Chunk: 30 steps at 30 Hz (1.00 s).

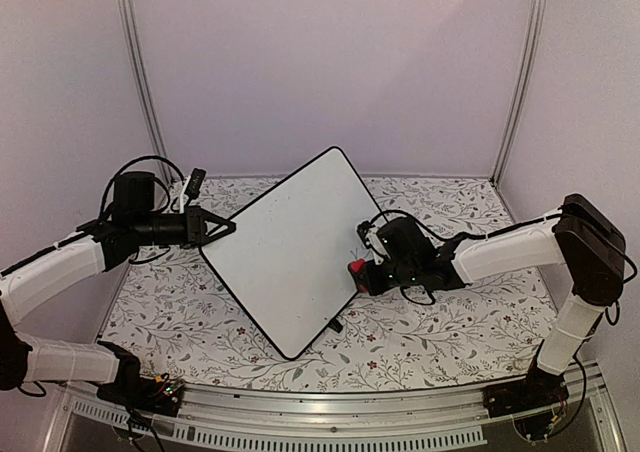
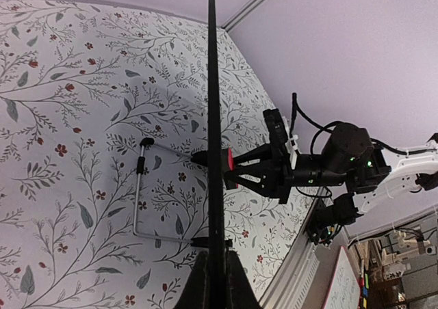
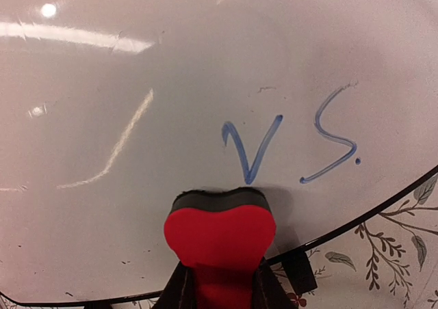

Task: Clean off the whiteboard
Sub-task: Erase the whiteboard at the center of the board.

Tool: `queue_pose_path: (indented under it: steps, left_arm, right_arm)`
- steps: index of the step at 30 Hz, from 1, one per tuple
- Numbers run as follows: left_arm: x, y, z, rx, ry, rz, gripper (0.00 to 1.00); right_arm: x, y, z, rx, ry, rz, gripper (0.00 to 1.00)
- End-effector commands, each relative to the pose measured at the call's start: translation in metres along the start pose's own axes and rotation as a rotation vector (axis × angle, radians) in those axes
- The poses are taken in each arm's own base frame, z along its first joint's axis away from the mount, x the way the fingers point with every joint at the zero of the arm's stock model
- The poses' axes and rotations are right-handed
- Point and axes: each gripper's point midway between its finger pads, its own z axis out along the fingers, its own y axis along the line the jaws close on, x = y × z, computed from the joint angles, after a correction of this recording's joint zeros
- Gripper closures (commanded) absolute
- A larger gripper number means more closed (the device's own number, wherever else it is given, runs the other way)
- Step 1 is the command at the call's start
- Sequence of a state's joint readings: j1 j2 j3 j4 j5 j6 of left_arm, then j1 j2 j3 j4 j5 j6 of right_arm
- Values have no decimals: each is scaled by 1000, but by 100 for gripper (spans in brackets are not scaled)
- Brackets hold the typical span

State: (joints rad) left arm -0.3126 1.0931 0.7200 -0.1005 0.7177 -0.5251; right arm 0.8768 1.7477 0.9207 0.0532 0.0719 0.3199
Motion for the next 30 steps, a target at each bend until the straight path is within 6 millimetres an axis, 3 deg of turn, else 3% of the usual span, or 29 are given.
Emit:
queue_pose_path:
  steps: [1,7,12,30]
  left_arm:
    - [15,-15,3,96,59,46,100]
    - [15,-15,3,97,59,45,100]
    - [16,-16,3,98,60,47,100]
    - [15,-17,2,101,57,51,100]
  right_arm:
    - [39,-2,3,2,121,-5,100]
    - [34,1,2,-8,106,9,100]
    - [16,7,1,-20,70,17,100]
    - [-33,-5,0,-15,1,87,100]
